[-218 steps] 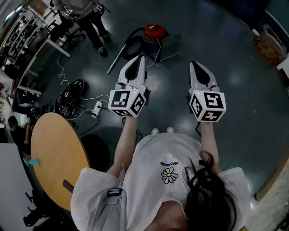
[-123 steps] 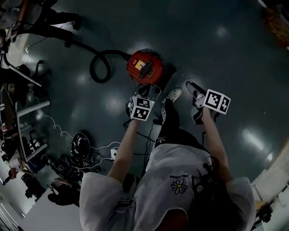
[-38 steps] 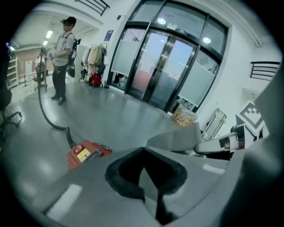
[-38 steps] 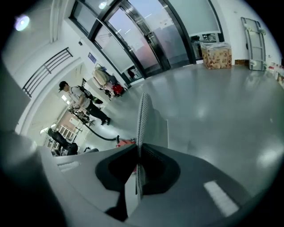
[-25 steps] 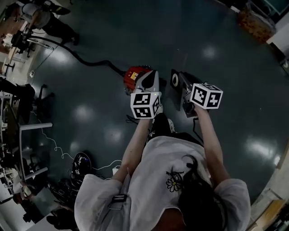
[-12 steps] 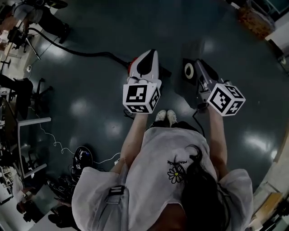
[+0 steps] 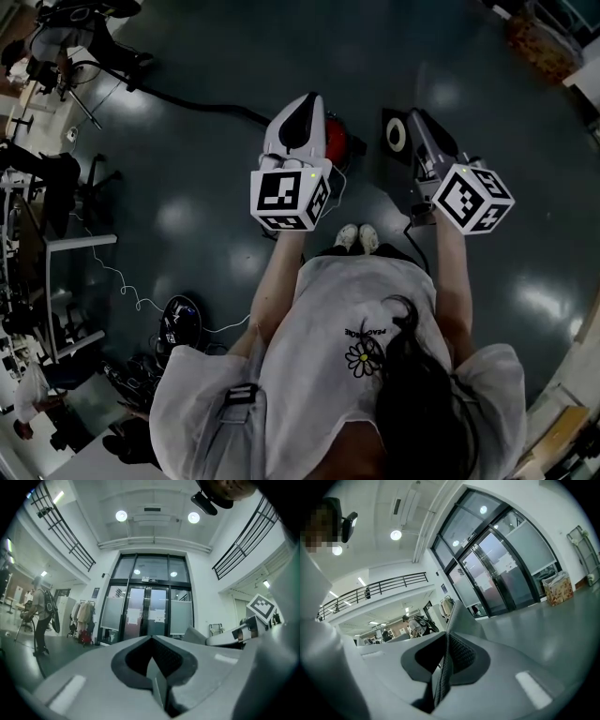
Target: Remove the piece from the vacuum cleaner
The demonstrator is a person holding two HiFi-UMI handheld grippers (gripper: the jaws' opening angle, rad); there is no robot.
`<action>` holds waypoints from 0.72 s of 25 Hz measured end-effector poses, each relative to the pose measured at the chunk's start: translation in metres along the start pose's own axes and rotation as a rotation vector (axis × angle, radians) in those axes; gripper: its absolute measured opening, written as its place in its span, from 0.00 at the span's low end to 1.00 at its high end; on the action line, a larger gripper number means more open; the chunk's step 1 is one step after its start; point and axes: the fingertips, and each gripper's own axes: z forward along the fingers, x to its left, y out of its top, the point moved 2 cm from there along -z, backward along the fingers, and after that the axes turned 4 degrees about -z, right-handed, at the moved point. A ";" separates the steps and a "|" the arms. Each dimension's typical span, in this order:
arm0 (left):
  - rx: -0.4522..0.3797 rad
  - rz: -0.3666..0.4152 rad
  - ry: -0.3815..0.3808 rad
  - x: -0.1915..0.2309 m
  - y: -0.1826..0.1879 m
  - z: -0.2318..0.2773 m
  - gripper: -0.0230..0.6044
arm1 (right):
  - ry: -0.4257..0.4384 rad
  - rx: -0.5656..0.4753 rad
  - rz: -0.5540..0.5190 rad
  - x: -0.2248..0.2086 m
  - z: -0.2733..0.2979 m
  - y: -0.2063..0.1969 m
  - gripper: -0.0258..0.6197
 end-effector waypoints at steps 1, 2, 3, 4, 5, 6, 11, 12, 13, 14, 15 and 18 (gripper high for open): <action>0.000 0.003 -0.001 -0.002 0.002 0.000 0.04 | 0.003 -0.002 -0.004 0.002 -0.002 0.002 0.11; 0.001 0.004 -0.002 0.000 0.001 -0.001 0.04 | 0.005 -0.003 -0.011 0.005 0.000 0.001 0.11; 0.002 0.002 -0.002 0.004 -0.001 -0.004 0.04 | 0.008 -0.003 -0.019 0.009 0.003 -0.002 0.11; 0.002 -0.005 -0.003 0.009 -0.004 -0.006 0.04 | 0.011 -0.003 -0.025 0.014 0.006 -0.006 0.11; 0.002 -0.015 -0.003 0.015 -0.007 -0.009 0.04 | 0.016 -0.002 -0.028 0.018 0.008 -0.010 0.11; 0.003 -0.023 -0.002 0.018 -0.009 -0.011 0.04 | 0.021 -0.001 -0.028 0.020 0.010 -0.012 0.11; 0.012 -0.017 0.010 0.005 -0.019 0.000 0.04 | 0.028 -0.005 -0.016 0.001 0.003 -0.005 0.11; 0.015 -0.019 0.012 0.008 -0.019 0.000 0.04 | 0.029 -0.005 -0.015 0.002 0.005 -0.005 0.11; 0.019 -0.022 0.013 0.013 -0.019 -0.002 0.04 | 0.029 -0.003 -0.014 0.005 0.007 -0.005 0.11; 0.023 -0.024 0.014 0.018 -0.018 -0.003 0.04 | 0.028 0.002 -0.015 0.009 0.011 -0.006 0.11; 0.026 -0.024 0.015 0.023 -0.018 -0.005 0.04 | 0.027 0.007 -0.014 0.012 0.014 -0.007 0.11; 0.032 -0.019 0.018 0.028 -0.019 -0.003 0.04 | 0.025 0.016 -0.012 0.012 0.020 -0.009 0.11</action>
